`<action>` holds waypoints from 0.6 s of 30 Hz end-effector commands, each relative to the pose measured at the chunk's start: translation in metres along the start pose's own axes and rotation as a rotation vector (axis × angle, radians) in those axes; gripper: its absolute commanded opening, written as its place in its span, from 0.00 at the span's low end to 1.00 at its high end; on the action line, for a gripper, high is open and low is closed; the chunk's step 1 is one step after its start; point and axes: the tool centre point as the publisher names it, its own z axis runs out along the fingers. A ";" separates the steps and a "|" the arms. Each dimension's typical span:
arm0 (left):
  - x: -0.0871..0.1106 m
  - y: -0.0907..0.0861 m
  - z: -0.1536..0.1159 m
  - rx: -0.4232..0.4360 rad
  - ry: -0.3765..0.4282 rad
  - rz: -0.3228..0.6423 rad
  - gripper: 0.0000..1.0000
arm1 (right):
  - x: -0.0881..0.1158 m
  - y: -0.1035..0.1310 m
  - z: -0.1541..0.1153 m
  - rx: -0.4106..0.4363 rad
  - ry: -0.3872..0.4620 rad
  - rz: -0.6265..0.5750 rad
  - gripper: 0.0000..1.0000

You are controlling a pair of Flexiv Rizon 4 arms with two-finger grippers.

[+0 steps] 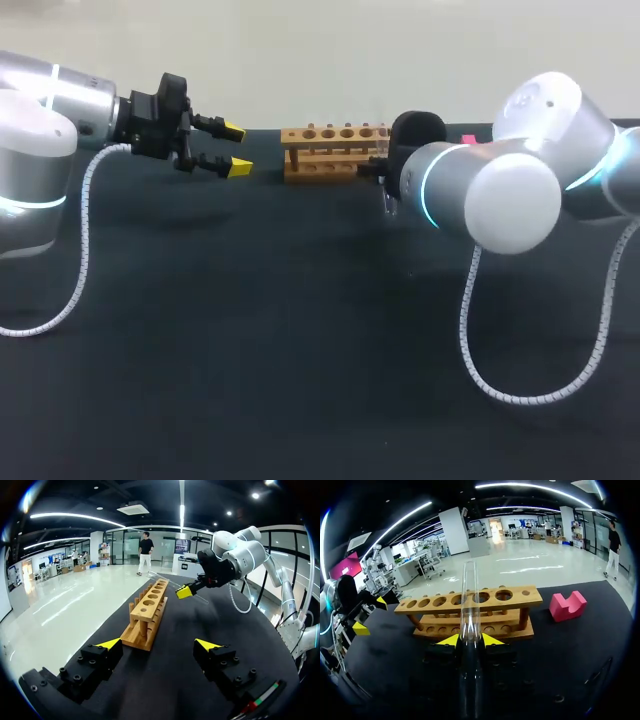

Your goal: Grasp the test tube, adjust it, and insert it.

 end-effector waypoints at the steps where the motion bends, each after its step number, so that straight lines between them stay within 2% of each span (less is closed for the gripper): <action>1: 0.001 -0.001 0.000 -0.003 -0.003 0.003 1.00 | -0.006 -0.001 0.008 -0.007 0.056 -0.007 0.00; 18: 0.001 -0.001 0.000 -0.003 -0.003 0.003 1.00 | 0.003 -0.001 0.016 -0.010 0.121 0.037 0.00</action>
